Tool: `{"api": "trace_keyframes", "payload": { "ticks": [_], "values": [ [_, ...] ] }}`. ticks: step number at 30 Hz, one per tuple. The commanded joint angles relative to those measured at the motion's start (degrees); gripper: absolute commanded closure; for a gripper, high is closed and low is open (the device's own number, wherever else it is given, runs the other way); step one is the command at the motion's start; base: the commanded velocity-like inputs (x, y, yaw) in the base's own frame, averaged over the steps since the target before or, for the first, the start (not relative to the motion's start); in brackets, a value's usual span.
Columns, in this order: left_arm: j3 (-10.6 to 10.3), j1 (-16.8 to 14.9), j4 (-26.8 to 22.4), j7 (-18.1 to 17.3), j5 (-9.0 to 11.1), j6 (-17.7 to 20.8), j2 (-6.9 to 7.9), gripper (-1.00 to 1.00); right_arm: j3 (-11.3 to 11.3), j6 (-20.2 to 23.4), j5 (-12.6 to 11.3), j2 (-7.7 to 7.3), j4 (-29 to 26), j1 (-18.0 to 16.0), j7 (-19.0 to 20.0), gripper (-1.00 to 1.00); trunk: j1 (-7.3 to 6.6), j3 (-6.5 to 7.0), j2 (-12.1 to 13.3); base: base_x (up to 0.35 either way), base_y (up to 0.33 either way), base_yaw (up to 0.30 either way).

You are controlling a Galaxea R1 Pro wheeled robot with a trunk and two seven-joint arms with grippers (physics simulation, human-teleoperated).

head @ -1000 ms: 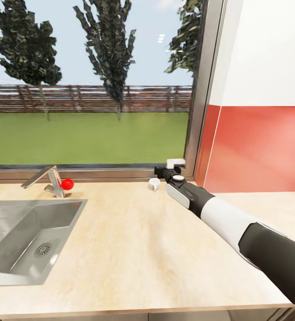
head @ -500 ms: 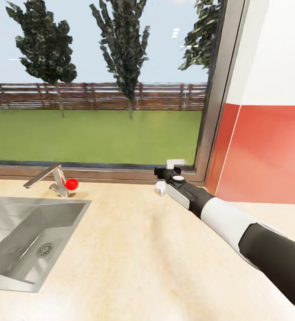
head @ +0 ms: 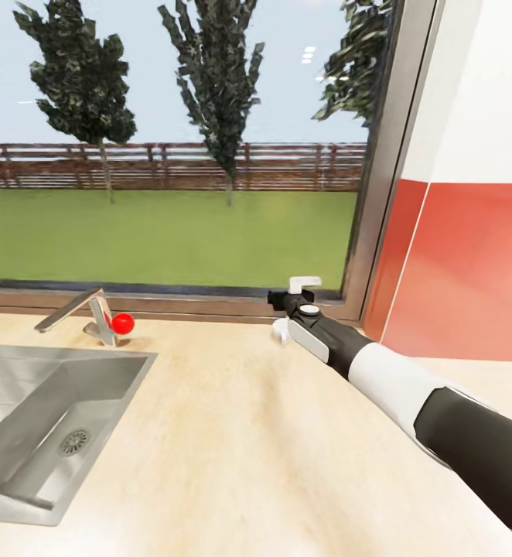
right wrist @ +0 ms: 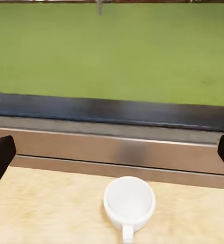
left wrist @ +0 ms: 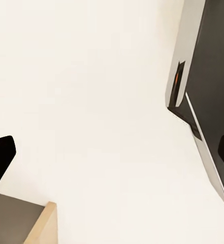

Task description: Set up a coffee station on the kitchen countertop: keep the coffee maker on the countertop, move the bottle of coffee from the kitchen shelf to the counter next to the coffee maker, place a paper coffee filter on top of the coffee maker, put the saucer next to the coffee maker with the coffee cup on the saucer, and place the electric kettle next to the coffee maker.

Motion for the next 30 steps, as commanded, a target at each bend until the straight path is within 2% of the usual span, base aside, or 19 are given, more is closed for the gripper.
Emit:
{"api": "trace_keyframes", "payload": {
  "ticks": [1, 10, 21, 30],
  "values": [
    [0.43, 0.0, -0.03, 0.12, -0.43, -0.17, 0.02, -1.0, 0.37, 0.22, -0.18, -0.03, -0.05, -0.1, -0.44, -1.0, 0.05, -0.09, -0.08, 0.267, 0.0, 0.0],
    [0.47, 0.09, -0.03, 0.09, -0.43, -0.18, 0.24, -1.0, 0.37, 0.14, -0.44, -0.03, -0.07, -0.1, -0.53, -1.0, 0.05, -0.09, -0.08, 0.047, 0.0, 0.0],
    [0.18, 0.05, -0.04, 0.04, -0.43, -0.18, 0.16, -1.0, 0.38, 0.19, -0.46, -0.03, 0.0, 0.59, -0.53, -1.0, 0.05, -0.09, -0.08, 0.133, 0.0, -0.006],
    [0.13, 0.07, -0.04, 0.12, -0.43, -0.18, 0.15, -1.0, 0.38, 0.2, -0.46, -0.03, 0.0, 0.73, -0.53, -1.0, 0.05, -0.09, -0.08, 0.007, 0.0, -0.228]
  ]
}}
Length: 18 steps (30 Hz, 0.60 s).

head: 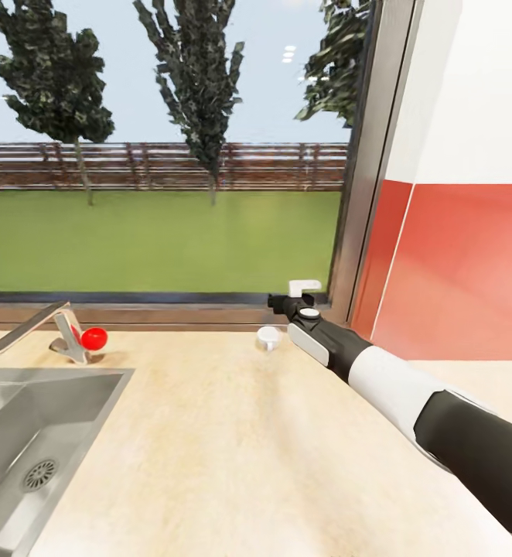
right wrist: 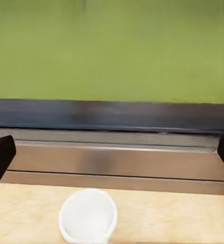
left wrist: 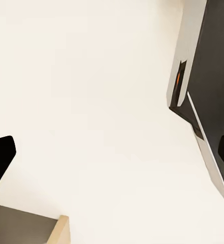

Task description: Set up a coffee station on the kitchen countertop: keep the coffee maker on the countertop, move the bottle of coffee from the kitchen shelf to the counter next to the coffee maker, place a paper coffee filter on top of the coffee maker, put the saucer next to the coffee maker with the coffee cup on the saucer, and place the electric kettle next to the coffee maker.

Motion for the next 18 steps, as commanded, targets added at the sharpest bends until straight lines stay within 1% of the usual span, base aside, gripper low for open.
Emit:
{"api": "trace_keyframes", "payload": {
  "ticks": [1, 5, 11, 13, 15, 17, 18],
  "values": [
    [0.41, 0.02, -0.03, 0.12, -0.43, -0.18, -0.01, -1.0, 0.38, 0.2, -0.14, -0.02, -0.07, -0.1, -0.42, -1.0, 0.02, -0.09, -0.08, 0.001, 0.0, -0.273],
    [0.41, 0.04, -0.03, 0.13, -0.43, -0.18, -0.01, -1.0, 0.38, 0.18, -0.19, -0.02, -0.01, -0.07, -0.42, -1.0, 0.02, -0.09, -0.08, 0.0, 0.0, -0.224],
    [0.41, 0.04, -0.03, 0.13, -0.43, -0.18, -0.01, -1.0, 0.63, 0.52, 0.01, 0.25, 1.09, -0.06, -0.36, -1.0, 0.02, -0.09, -0.08, 0.0, 0.0, -0.041],
    [0.41, 0.04, 0.01, 0.13, -0.43, -0.18, -0.01, -1.0, 0.7, 1.56, 0.07, 0.44, 1.25, -0.06, -0.32, -1.0, 0.02, -0.09, -0.08, 0.0, 0.0, -0.007],
    [0.37, 0.07, 0.04, 0.13, -0.43, -0.18, -0.01, -1.0, 0.57, 5.53, -0.03, 0.63, 1.32, -0.06, -0.19, -1.0, 0.02, -0.09, -0.08, 0.0, 0.0, -0.003],
    [0.34, 0.1, 0.05, 0.12, -0.43, -0.18, -0.01, -1.0, 0.34, 11.43, -0.19, 0.83, 1.21, -0.1, -0.12, -1.0, 0.02, -0.09, -0.08, 0.0, 0.0, -0.001],
    [0.33, 0.12, 0.05, 0.12, -0.43, -0.18, -0.01, -1.0, 0.18, 15.57, -0.25, 1.09, 1.16, -0.17, -0.14, -1.0, 0.02, -0.09, -0.08, 0.0, 0.0, 0.0]
  ]
}}
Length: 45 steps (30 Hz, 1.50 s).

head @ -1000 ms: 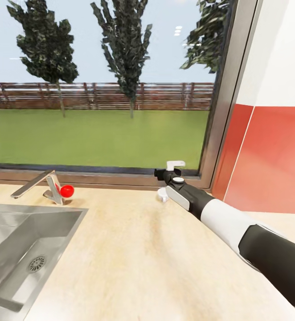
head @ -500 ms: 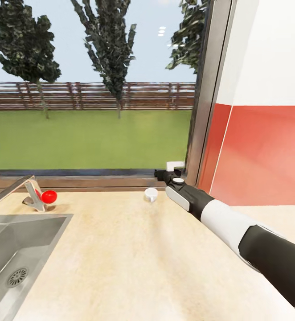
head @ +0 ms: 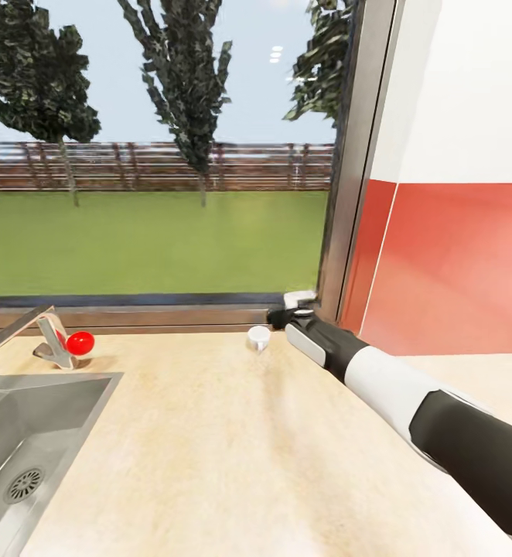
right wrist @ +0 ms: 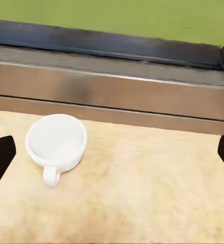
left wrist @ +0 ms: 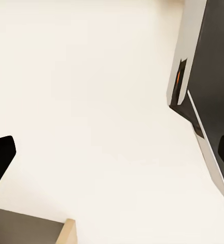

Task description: Set up a coffee station on the kitchen countertop: keep the coffee maker on the countertop, move the bottle of coffee from the kitchen shelf to the counter next to the coffee maker, place a paper coffee filter on top of the coffee maker, put the saucer next to the coffee maker with the coffee cup on the saucer, and place the electric kettle next to the coffee maker.

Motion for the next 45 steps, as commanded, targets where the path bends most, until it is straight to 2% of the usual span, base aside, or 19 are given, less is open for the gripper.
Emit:
{"api": "trace_keyframes", "payload": {
  "ticks": [1, 2, 5, 25, 27, 28, 30, 32, 36, 45],
  "values": [
    [0.4, 0.01, -0.02, 0.13, -0.43, -0.18, -0.01, -1.0, 0.34, 2.27, -0.38, 0.12, -0.08, -0.15, -0.42, -1.0, 0.02, -0.09, -0.08, 0.0, 0.0, 0.0],
    [0.4, 0.01, -0.02, 0.12, -0.43, -0.18, -0.09, -1.0, 0.26, 4.43, -0.46, 0.29, -0.06, -0.7, -0.43, -1.0, 0.02, -0.09, -0.08, 0.0, 0.0, 0.0],
    [0.4, 0.02, -0.02, 0.08, -0.43, -0.18, -0.33, -1.0, 0.21, 5.7, -0.65, 0.56, -0.01, -2.2, -0.43, -1.0, 0.02, -0.09, -0.08, 0.0, 0.0, 0.0],
    [0.24, 0.8, 2.86, -0.12, -0.7, -0.09, 0.07, -1.0, -0.01, 5.81, -0.82, 0.52, -1.4, -2.9, -0.35, -1.0, 0.02, -0.25, -0.08, 0.0, 0.0, 0.0],
    [0.23, 1.01, 2.88, -0.07, -0.7, -0.09, 0.08, -1.0, -1.09, 5.81, -0.82, 0.53, -1.45, -2.9, -0.35, -1.0, 0.02, -0.41, -0.08, 0.0, 0.0, 0.0],
    [0.22, 1.07, 2.88, -0.06, -0.7, -0.09, 0.05, -1.0, -2.63, 5.83, -0.82, 0.54, -1.46, -2.9, -0.35, -1.0, 0.02, -0.49, -0.08, 0.0, 0.0, 0.0],
    [0.2, 1.13, 2.88, -0.05, -0.7, -0.09, 0.01, -1.0, -7.41, 5.86, -0.76, 0.54, -1.48, -2.9, -0.4, -1.0, 0.02, -0.67, -0.08, 0.0, 0.0, 0.0],
    [0.21, 1.15, 2.88, -0.05, -0.7, -0.09, 0.04, -1.0, -8.97, 5.88, -0.73, 0.5, -1.48, -2.9, -0.42, -1.0, 0.02, -0.85, -0.08, 0.0, 0.0, 0.0],
    [0.2, 1.16, 2.88, -0.05, -0.7, -0.09, 0.06, -1.0, -9.82, 5.87, -0.67, 0.46, -1.43, -2.9, -0.5, -1.0, 0.02, -1.21, -0.08, 0.0, 0.0, 0.0],
    [0.14, 1.16, 2.88, -0.05, -0.7, -0.09, -0.06, -1.0, -10.04, 5.87, -0.65, 0.49, -1.45, -2.9, -0.52, -1.0, 0.02, -2.03, -0.08, 0.0, 0.0, 0.0]
  ]
}}
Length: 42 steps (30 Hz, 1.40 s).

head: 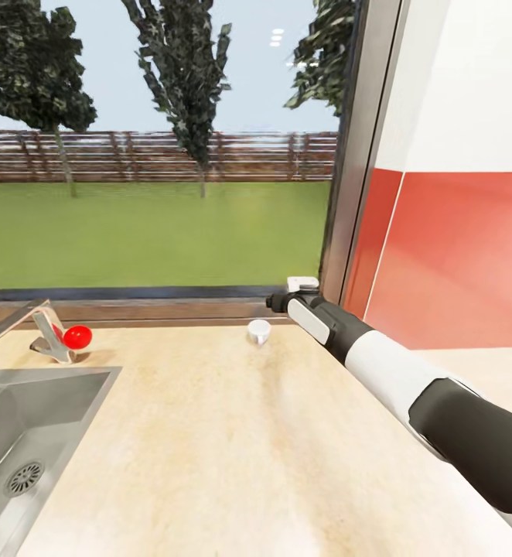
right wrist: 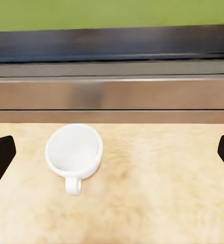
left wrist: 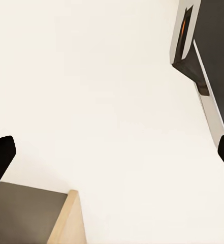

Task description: Set up a coffee station on the kitchen countertop: keep the coffee maker on the countertop, move the bottle of coffee from the kitchen shelf to the counter next to the coffee maker, place a paper coffee filter on top of the coffee maker, put the saucer next to the coffee maker with the coffee cup on the saucer, and place the electric kettle next to the coffee maker.

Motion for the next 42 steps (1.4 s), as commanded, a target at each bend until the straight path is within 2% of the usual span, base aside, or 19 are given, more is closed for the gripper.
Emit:
{"api": "trace_keyframes", "payload": {
  "ticks": [1, 42],
  "values": [
    [0.41, -0.05, 0.13, 0.17, -0.46, -0.36, 0.03, -1.0, 0.36, 0.07, -0.45, -0.05, -0.05, -0.09, -0.45, -1.0, 0.02, -0.18, -0.09, 0.0, 0.0, 0.0],
    [0.41, -0.05, 0.13, 0.1, -0.46, -0.44, -0.04, -1.0, 0.35, -0.2, -0.54, -0.38, 0.07, 0.0, -0.48, -1.0, 0.02, -3.89, -0.09, 0.0, 0.0, 0.0]
  ]
}}
